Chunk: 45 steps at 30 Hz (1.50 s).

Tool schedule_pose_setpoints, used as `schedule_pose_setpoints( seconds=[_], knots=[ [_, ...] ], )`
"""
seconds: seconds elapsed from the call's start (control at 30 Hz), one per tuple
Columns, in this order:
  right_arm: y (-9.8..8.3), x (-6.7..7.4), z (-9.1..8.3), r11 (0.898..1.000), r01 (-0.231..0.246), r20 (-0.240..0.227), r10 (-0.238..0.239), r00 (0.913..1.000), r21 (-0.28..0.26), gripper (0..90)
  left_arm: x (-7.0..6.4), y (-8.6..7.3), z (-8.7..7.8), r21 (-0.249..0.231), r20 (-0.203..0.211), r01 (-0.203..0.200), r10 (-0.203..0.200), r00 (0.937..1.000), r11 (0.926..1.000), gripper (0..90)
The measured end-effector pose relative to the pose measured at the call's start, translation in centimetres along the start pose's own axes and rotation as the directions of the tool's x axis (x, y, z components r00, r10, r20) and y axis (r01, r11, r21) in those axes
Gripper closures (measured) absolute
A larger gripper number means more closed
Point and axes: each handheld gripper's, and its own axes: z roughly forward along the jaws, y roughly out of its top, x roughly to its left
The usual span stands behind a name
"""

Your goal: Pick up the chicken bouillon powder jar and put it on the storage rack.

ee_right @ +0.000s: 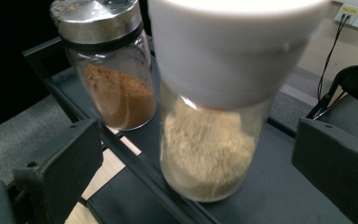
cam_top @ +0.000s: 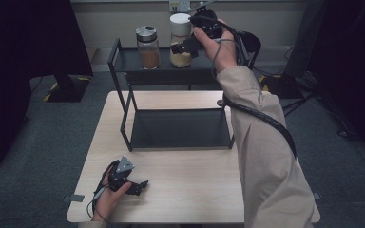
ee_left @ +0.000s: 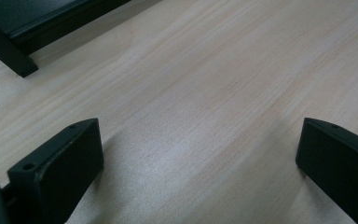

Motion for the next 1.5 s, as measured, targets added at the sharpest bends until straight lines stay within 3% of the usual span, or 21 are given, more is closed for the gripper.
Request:
schedule_pose_setpoints(
  seconds=[0.13, 0.33, 0.63, 1.5],
  knots=[
    [-1.2, 0.1, -0.6, 1.000, -0.017, -0.012, 0.017, 0.9998, -0.014, 0.9, 0.0, 0.0, 0.0, 0.000, 0.000, 0.000, 0.000, 1.0000, 1.0000, 0.0],
    [-2.4, 1.0, -1.8, 1.000, 0.001, 0.000, -0.001, 1.0000, -0.016, 1.0, 0.0, 0.0, 0.0, 0.000, 0.000, 0.000, 0.000, 1.0000, 1.0000, 0.0],
    [-4.6, 1.8, -2.9, 0.999, 0.000, -0.018, -0.001, 0.9998, -0.049, 1.2, 0.0, 0.0, 0.0, 0.000, 0.000, 0.000, 0.000, 1.0000, 1.0000, 0.0],
    [-9.3, 3.5, -2.7, 0.995, 0.018, -0.097, -0.027, 0.9949, -0.095, 1.5, 0.0, 0.0, 0.0, -0.002, 0.000, 0.002, -0.002, 1.0000, 1.0000, 0.0]
  ],
)
